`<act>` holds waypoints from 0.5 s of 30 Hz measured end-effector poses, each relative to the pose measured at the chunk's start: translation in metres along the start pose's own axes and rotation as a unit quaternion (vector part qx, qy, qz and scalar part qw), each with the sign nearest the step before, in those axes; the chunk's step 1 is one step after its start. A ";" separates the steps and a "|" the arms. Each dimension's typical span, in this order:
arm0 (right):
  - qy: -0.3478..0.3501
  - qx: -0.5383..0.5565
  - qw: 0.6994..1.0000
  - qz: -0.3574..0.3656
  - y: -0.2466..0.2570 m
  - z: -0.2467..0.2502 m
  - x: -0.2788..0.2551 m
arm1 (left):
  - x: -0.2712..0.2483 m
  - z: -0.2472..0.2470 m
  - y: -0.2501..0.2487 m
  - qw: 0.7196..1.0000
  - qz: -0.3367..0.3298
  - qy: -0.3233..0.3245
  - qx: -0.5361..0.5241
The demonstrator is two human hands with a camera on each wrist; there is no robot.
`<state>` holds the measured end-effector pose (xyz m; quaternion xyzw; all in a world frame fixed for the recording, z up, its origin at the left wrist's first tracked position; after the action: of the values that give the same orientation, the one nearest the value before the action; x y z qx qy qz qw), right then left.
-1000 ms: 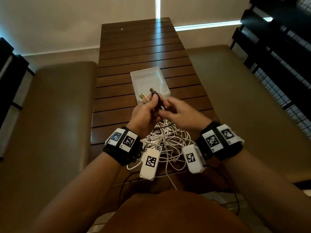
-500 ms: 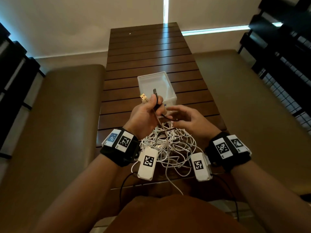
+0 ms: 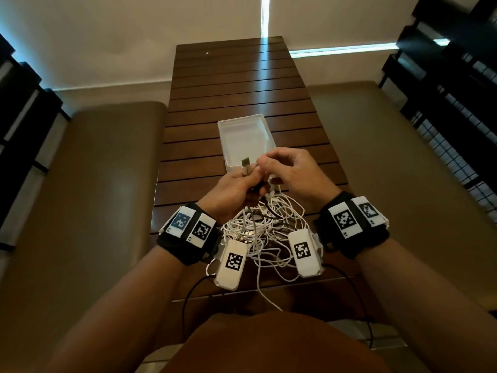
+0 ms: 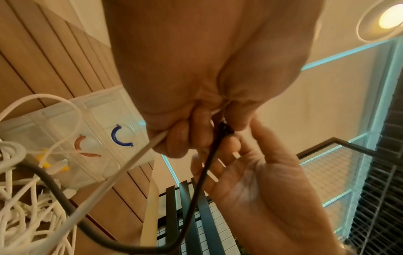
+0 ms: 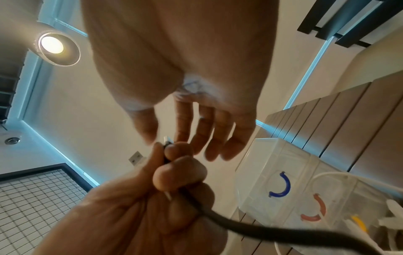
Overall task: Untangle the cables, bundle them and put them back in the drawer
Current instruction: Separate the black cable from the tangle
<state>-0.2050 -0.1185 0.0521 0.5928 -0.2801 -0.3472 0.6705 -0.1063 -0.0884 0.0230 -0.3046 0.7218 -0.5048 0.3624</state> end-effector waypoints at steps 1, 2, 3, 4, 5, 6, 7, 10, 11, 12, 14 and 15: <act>-0.003 0.005 1.000 -0.007 -0.002 0.001 0.001 | 0.001 -0.002 0.001 1.000 0.005 0.011 0.012; -0.005 0.015 1.000 -0.013 -0.003 0.002 0.001 | 0.001 -0.004 0.002 0.999 0.007 0.022 0.030; -0.006 0.019 1.000 -0.014 -0.003 0.002 0.001 | 0.002 -0.003 0.004 0.998 0.011 0.027 0.058; -0.013 0.010 1.000 -0.014 -0.004 0.004 0.000 | 0.002 -0.004 0.004 0.996 0.014 0.033 0.080; -0.024 -0.010 1.000 -0.011 -0.004 0.007 0.000 | 0.001 -0.004 0.004 0.995 0.015 0.039 0.095; -0.034 -0.029 0.999 -0.009 -0.005 0.010 -0.002 | 0.001 -0.005 0.004 0.995 0.016 0.045 0.090; -0.040 -0.035 0.999 -0.007 -0.006 0.012 -0.004 | 0.002 -0.008 0.004 0.996 0.012 0.049 0.069; -0.061 -0.063 0.996 -0.002 -0.004 0.015 -0.008 | 0.007 -0.015 0.006 0.999 0.003 0.035 -0.023; -0.069 -0.083 0.994 -0.003 -0.003 0.017 -0.010 | 0.009 -0.015 0.008 0.999 0.005 0.015 -0.039; -0.084 -0.102 0.991 0.001 0.000 0.020 -0.011 | 0.010 -0.014 0.010 0.998 0.001 -0.005 -0.055; -0.121 -0.103 0.987 0.009 0.006 0.028 -0.015 | 0.011 -0.008 0.011 0.995 -0.017 -0.051 -0.087; -0.130 -0.075 0.989 0.006 0.007 0.031 -0.017 | 0.010 -0.003 0.011 0.992 -0.024 -0.069 -0.107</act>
<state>-0.2390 -0.1230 0.0635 0.4892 -0.3416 -0.4369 0.6731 -0.1151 -0.0913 0.0116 -0.3929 0.7376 -0.4109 0.3643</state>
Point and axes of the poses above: each hand's wrist, its own x-axis towards the middle knuckle, its own z-axis out of the back of the hand, y = z × x, the point moved 8 cm from there along x, towards the middle knuckle, and after that the axes turned 14 degrees about y, right-handed, at the moved point
